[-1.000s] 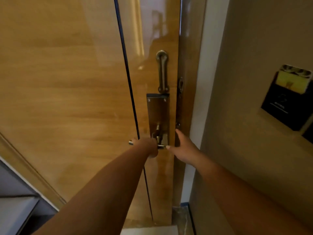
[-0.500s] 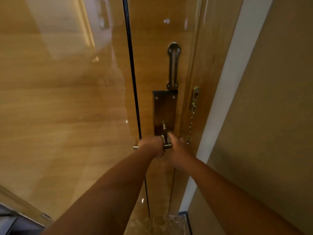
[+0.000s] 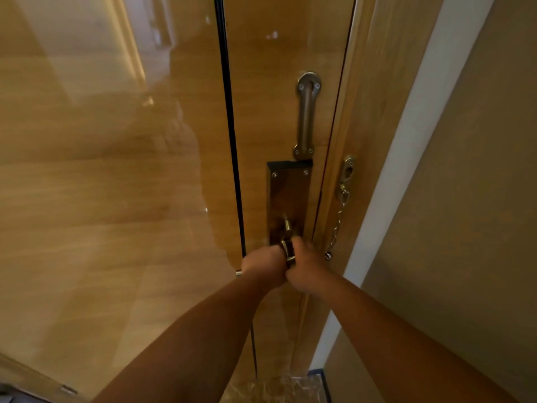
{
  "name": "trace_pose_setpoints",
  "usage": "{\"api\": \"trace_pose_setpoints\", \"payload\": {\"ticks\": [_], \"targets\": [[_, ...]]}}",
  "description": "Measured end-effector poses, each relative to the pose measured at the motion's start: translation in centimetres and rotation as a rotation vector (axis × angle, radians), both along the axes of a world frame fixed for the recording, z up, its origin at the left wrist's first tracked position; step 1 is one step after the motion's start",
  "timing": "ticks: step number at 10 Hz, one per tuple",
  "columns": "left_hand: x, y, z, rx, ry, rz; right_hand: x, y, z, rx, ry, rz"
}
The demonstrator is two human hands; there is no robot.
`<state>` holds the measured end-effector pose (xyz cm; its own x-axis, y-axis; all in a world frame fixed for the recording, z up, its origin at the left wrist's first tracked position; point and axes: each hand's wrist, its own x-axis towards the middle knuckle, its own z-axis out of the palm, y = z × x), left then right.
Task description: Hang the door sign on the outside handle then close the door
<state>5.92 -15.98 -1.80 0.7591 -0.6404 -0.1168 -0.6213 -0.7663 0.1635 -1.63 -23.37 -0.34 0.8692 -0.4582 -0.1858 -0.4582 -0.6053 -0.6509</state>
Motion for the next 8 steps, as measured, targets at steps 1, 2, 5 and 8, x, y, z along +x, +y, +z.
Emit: {"api": "trace_pose_setpoints", "payload": {"ticks": [1, 2, 5, 8], "targets": [[0.3, -0.2, -0.1, 0.019, -0.006, -0.002, -0.3, 0.0, 0.2, 0.012, -0.023, -0.002], [0.7, -0.7, -0.3, 0.061, 0.009, 0.018, -0.7, 0.3, 0.6, 0.068, -0.073, -0.042], [-0.1, 0.3, 2.2, 0.097, -0.079, -0.001, -5.7, 1.9, 0.9, -0.032, -0.049, -0.102], [-5.8, 10.9, 4.5, 0.115, -0.243, -0.111, -12.9, 7.5, 5.2, -0.118, -0.142, -0.153]]}}
